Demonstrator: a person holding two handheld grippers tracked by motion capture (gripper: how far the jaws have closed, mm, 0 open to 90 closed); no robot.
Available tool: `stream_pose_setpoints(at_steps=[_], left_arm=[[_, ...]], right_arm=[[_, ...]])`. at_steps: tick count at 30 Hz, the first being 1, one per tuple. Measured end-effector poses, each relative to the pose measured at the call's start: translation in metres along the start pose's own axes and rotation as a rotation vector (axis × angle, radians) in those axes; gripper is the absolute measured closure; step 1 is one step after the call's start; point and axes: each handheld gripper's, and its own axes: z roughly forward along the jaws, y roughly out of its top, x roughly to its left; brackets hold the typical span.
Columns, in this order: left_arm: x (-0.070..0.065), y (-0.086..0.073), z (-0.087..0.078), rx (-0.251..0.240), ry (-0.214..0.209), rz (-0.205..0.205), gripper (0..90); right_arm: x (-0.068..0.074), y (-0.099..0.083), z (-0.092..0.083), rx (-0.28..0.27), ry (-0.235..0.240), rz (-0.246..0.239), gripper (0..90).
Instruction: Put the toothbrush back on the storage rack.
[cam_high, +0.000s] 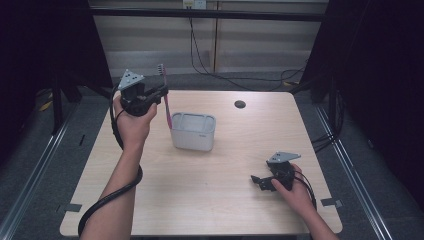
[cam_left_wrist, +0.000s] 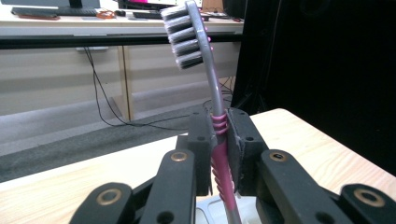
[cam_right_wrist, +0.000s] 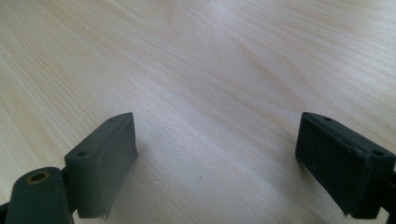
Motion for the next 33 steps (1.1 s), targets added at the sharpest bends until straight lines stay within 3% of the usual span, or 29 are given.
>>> stream_pose_setpoints(at_steps=[7,19,33], left_arm=[[0.001,-0.004,0.008,-0.014,0.016,0.004,80.8],[0.001,-0.006,0.021,-0.014,-0.001,0.007,80.7],[0.0,0.0,0.03,-0.024,0.01,0.011,80.6]], right_arm=[[0.0,0.0,0.0,0.0,0.0,0.0,11.9],[0.0,0.0,0.0,0.0,0.0,0.002,11.9],[0.0,0.0,0.0,0.0,0.0,0.0,12.0]])
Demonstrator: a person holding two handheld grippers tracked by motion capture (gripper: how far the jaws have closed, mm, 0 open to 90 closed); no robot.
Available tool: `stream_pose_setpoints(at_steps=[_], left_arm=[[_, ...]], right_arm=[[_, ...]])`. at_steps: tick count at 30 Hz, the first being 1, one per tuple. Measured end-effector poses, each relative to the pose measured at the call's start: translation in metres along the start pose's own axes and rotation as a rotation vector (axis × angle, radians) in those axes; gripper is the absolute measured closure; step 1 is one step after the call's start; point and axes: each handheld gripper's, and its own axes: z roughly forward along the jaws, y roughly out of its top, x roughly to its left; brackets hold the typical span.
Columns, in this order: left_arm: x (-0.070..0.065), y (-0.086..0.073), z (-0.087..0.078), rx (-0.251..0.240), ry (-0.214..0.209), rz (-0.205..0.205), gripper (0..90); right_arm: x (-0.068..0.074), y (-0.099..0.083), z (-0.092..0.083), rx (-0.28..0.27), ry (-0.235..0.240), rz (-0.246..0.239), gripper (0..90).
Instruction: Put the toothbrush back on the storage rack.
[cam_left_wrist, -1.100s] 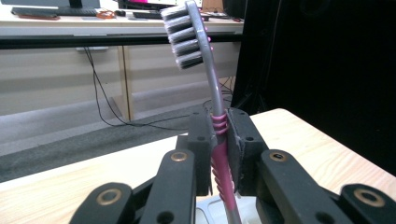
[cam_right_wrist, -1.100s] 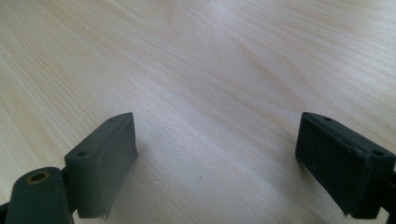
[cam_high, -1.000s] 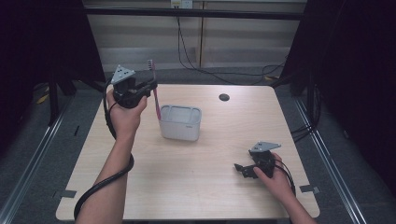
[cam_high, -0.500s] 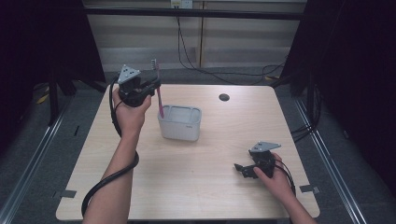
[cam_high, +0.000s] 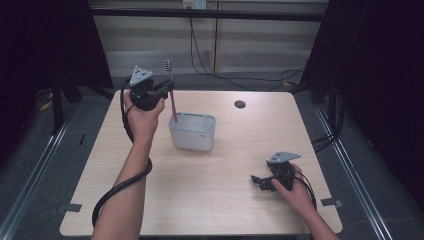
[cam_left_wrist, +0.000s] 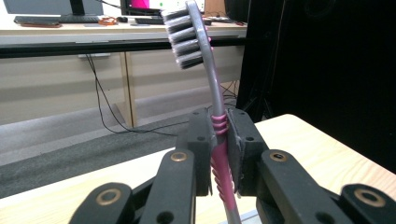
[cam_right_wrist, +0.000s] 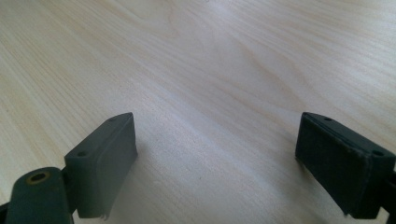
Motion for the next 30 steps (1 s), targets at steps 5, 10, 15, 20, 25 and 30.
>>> stream_pose_setpoints(at_steps=[5,10,15,20,25,30], left_arm=[[0.0,-0.001,0.003,0.003,0.009,0.0,80.6],[0.001,-0.004,0.007,0.009,0.017,0.0,80.6],[0.002,-0.007,0.009,0.013,0.025,-0.001,80.5],[0.004,-0.011,0.01,0.016,0.028,0.001,80.5],[0.006,-0.014,0.012,0.018,0.037,0.003,80.5],[0.009,-0.018,0.013,0.021,0.053,0.004,80.4]], right_arm=[[0.0,0.0,0.0,0.0,0.0,0.0,12.0],[0.0,0.0,0.0,0.0,0.0,0.0,11.9],[0.0,0.0,0.0,-0.001,0.0,-0.001,11.9],[0.0,0.0,0.0,0.0,0.0,0.0,11.9],[0.0,0.0,0.0,0.0,0.0,0.0,11.9],[0.0,0.0,0.0,0.001,0.001,-0.002,11.9]])
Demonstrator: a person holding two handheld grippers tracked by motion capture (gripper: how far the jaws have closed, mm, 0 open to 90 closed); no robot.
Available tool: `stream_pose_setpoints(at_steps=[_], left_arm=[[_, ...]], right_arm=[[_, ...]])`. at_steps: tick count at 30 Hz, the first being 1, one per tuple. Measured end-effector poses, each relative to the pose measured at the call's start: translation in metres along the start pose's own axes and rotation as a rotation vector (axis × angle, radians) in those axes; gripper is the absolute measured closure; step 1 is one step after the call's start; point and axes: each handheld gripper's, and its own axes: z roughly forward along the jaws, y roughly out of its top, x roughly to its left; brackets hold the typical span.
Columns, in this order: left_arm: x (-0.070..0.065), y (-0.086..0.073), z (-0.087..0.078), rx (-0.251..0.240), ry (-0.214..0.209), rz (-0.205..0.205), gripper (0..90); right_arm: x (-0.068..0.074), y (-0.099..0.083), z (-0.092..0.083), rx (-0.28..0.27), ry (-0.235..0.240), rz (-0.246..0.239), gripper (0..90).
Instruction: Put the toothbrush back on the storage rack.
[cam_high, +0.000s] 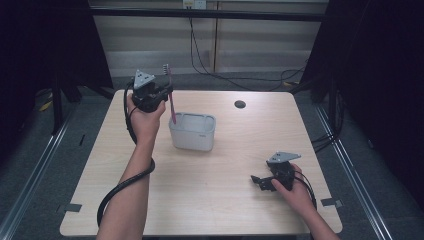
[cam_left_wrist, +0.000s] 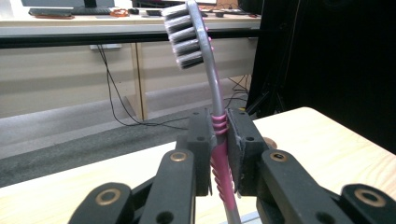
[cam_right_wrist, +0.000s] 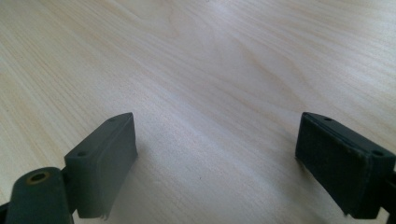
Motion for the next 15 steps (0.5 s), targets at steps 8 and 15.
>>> stream_pose_setpoints(at_steps=[8,15], left_arm=[[0.001,-0.002,0.002,0.002,0.003,0.007,80.3],[-0.002,-0.011,0.007,0.015,0.008,0.017,80.2]], right_arm=[[0.0,0.0,0.0,-0.001,-0.002,-0.001,11.9],[0.0,0.0,0.0,0.001,-0.002,0.0,11.9]])
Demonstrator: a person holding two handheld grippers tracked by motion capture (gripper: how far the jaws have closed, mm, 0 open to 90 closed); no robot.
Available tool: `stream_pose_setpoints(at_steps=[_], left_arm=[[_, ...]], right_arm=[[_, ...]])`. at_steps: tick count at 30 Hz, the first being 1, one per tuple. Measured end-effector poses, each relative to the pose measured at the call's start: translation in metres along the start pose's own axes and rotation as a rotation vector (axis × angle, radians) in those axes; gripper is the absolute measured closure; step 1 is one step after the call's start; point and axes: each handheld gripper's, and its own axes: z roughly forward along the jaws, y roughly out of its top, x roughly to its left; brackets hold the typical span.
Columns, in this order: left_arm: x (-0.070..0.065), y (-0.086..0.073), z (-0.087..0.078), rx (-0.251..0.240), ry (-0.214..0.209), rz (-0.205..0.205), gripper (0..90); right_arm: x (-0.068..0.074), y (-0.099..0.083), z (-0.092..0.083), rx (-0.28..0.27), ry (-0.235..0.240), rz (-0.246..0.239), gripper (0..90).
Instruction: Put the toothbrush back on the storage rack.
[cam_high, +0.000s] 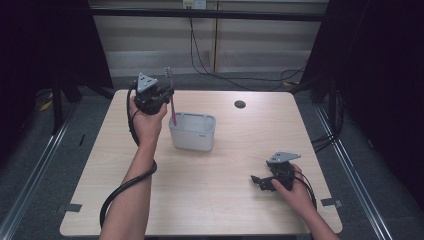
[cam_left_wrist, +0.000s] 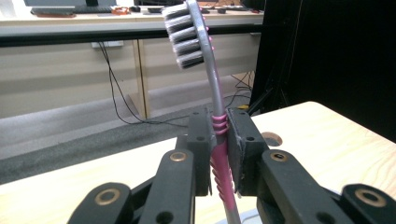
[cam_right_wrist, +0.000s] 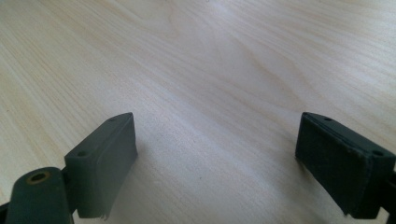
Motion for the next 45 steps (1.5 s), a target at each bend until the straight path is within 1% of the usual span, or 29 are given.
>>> stream_pose_setpoints(at_steps=[8,13,17,18,23,27,28,31,36,39,40,45], left_arm=[[0.0,-0.008,0.001,0.014,0.006,-0.011,80.3],[0.0,-0.014,0.001,0.018,0.005,-0.012,80.2],[-0.001,-0.02,0.002,0.019,0.0,-0.021,80.1],[-0.001,-0.021,0.002,0.025,0.0,-0.016,80.1],[0.0,-0.027,0.002,0.033,0.004,-0.02,80.0],[0.0,-0.029,0.002,0.035,-0.002,-0.019,79.9],[0.0,-0.03,0.001,0.034,-0.003,-0.026,79.9],[0.0,-0.033,0.001,0.041,-0.004,-0.017,79.8],[0.0,-0.035,-0.001,0.044,-0.011,-0.02,79.7],[0.0,-0.038,-0.001,0.051,-0.013,-0.015,79.7],[0.0,-0.039,-0.001,0.051,-0.012,-0.023,79.7],[-0.001,-0.042,-0.003,0.054,-0.017,-0.024,79.7]], right_arm=[[0.0,0.0,0.0,0.0,0.002,-0.001,12.0],[0.0,0.0,0.0,0.0,0.002,-0.001,12.0],[0.0,0.0,0.0,0.0,0.002,0.0,12.0],[0.0,0.0,0.0,0.001,0.002,0.001,12.0],[0.0,0.0,0.0,0.001,0.002,0.0,11.9],[0.0,0.0,0.0,0.001,0.002,0.001,11.9],[0.0,0.0,0.0,0.001,0.002,0.0,12.0],[0.0,0.0,0.0,0.001,0.002,0.0,12.0],[0.0,0.0,0.0,0.001,0.002,0.0,12.0],[0.0,0.0,0.0,0.001,0.002,0.0,12.0],[0.0,0.0,0.0,0.0,0.002,0.0,11.9],[0.0,0.0,0.0,0.001,0.002,0.0,12.0]])
